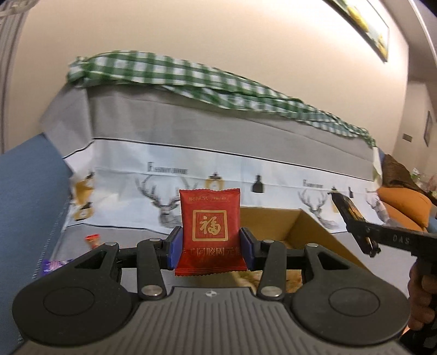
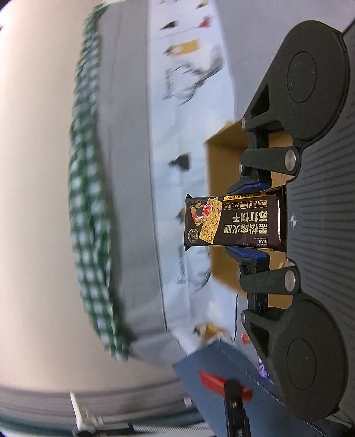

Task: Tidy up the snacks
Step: 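Lift and carry the red packet with left tool while right tool carries the cracker bar over the box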

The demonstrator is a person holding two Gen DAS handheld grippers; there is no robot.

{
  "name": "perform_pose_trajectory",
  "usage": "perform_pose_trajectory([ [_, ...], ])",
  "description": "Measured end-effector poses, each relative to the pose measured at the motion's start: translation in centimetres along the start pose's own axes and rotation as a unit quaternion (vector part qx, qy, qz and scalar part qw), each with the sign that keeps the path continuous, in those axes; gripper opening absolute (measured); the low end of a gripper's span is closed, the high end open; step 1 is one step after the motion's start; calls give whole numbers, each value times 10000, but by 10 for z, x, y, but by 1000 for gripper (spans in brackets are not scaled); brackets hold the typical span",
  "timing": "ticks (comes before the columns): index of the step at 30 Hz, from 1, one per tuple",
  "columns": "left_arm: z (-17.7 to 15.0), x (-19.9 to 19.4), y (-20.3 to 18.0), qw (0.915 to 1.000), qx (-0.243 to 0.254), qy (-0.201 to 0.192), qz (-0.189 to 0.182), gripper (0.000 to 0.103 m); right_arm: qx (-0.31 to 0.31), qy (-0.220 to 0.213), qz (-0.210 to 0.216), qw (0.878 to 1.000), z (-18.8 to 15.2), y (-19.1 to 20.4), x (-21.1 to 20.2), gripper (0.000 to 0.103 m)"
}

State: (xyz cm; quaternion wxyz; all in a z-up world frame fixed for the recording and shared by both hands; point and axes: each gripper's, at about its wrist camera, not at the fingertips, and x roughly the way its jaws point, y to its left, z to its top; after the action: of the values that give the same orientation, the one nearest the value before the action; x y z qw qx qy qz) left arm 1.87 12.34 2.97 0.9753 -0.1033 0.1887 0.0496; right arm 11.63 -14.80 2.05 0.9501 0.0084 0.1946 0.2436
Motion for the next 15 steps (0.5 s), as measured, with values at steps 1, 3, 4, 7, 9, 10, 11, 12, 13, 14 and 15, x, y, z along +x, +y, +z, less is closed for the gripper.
perform_pose_trajectory([
  [1, 0, 3, -8, 10000, 73, -4, -60, 49, 15, -40, -21, 10000, 1, -4, 0, 41],
  [3, 0, 9, -23, 9996, 211, 7, -170, 49, -36, -112, -93, 9999, 2, -11, 1, 41],
  [4, 0, 10, -30, 9994, 288, 7, -204, 49, -55, -118, -125, 9998, 1, -13, 2, 41],
  [7, 7, 19, -52, 9987, 397, 9, -312, 49, 8, -78, -210, 9997, 1, -23, 8, 41],
  [9, 17, 28, -67, 9986, 333, 30, -415, 49, 79, -62, -266, 9996, -2, -31, 7, 41],
  [10, 21, 33, -74, 9984, 333, 26, -461, 49, 116, -61, -283, 9995, -1, -33, 6, 41],
  [11, 26, 37, -81, 9980, 362, -1, -516, 49, 150, -64, -314, 9994, -2, -35, 6, 41],
  [12, 29, 42, -89, 9976, 395, -63, -573, 49, 154, -61, -344, 9993, -2, -36, 5, 41],
  [13, 31, 45, -95, 9970, 407, -162, -642, 49, 155, -46, -371, 9992, -3, -36, 6, 41],
  [14, 31, 45, -100, 9963, 408, -262, -712, 49, 159, -31, -393, 9991, -3, -36, 7, 41],
  [15, 29, 47, -103, 9955, 416, -328, -789, 49, 155, -26, -412, 9990, -3, -36, 7, 41],
])
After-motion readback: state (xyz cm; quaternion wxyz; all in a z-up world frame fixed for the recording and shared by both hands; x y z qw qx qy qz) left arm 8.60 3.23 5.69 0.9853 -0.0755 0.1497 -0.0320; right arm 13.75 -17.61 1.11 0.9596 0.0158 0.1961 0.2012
